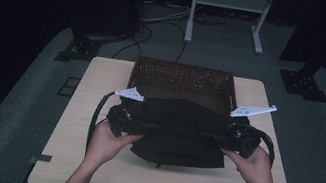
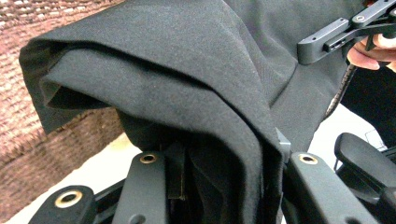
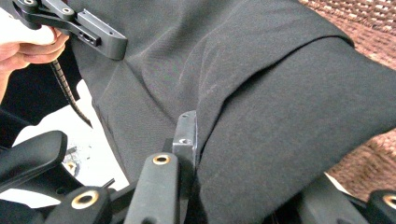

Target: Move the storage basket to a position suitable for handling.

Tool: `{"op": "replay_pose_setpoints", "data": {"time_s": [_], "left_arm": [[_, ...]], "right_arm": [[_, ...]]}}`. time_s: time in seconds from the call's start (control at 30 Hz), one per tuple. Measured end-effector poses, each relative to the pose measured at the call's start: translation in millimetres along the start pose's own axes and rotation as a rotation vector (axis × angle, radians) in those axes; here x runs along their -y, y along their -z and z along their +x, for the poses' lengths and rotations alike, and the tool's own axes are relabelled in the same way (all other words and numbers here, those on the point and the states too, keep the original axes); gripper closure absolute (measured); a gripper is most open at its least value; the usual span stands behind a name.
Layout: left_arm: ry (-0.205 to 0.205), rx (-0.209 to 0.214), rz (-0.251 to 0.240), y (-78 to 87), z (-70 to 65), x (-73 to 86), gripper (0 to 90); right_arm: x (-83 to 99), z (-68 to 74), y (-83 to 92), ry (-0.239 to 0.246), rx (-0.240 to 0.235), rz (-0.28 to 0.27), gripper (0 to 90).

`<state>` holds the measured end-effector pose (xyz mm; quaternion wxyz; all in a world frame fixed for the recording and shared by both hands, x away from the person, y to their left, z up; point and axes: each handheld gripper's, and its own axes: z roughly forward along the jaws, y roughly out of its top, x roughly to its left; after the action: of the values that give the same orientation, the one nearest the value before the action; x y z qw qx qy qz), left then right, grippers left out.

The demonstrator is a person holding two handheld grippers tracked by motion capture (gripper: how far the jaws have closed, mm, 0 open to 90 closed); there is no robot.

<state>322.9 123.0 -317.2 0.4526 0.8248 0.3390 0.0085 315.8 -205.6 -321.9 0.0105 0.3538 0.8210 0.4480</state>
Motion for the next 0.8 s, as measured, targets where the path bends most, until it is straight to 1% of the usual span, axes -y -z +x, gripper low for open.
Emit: {"op": "replay_pose_setpoints", "data": {"time_s": [0.1, 0.23, 0.53, 0.57, 0.6, 0.7, 0.8], "left_arm": [[0.01, 0.002, 0.0, 1.3, 1.3, -7.2, 62.2], [0.001, -0.004, 0.002, 2.6, 2.9, -17.3, 62.2], [-0.016, -0.032, 0.013, 3.1, 6.6, -42.3, 62.2], [-0.016, -0.036, 0.013, 2.8, 6.5, -44.4, 62.1], [-0.025, -0.047, 0.019, 2.3, 6.2, -46.8, 62.1], [-0.033, -0.058, 0.026, 1.7, 4.7, -51.3, 62.0], [-0.038, -0.068, 0.027, 1.6, 5.0, -56.6, 62.1]], "right_arm": [[-6.4, -0.8, 3.0, 0.0, 0.005, -0.005, 68.6], [-13.8, -2.6, 6.3, 0.002, 0.014, -0.011, 68.6], [-33.2, -10.2, 13.1, -0.001, 0.033, -0.024, 68.6], [-35.0, -11.2, 13.6, -0.001, 0.034, -0.024, 68.6], [-36.7, -12.1, 14.0, 0.0, 0.035, -0.024, 68.6], [-41.8, -15.1, 15.5, 0.002, 0.04, -0.022, 68.6], [-45.8, -18.3, 17.2, -0.008, 0.033, -0.024, 68.6]]}}
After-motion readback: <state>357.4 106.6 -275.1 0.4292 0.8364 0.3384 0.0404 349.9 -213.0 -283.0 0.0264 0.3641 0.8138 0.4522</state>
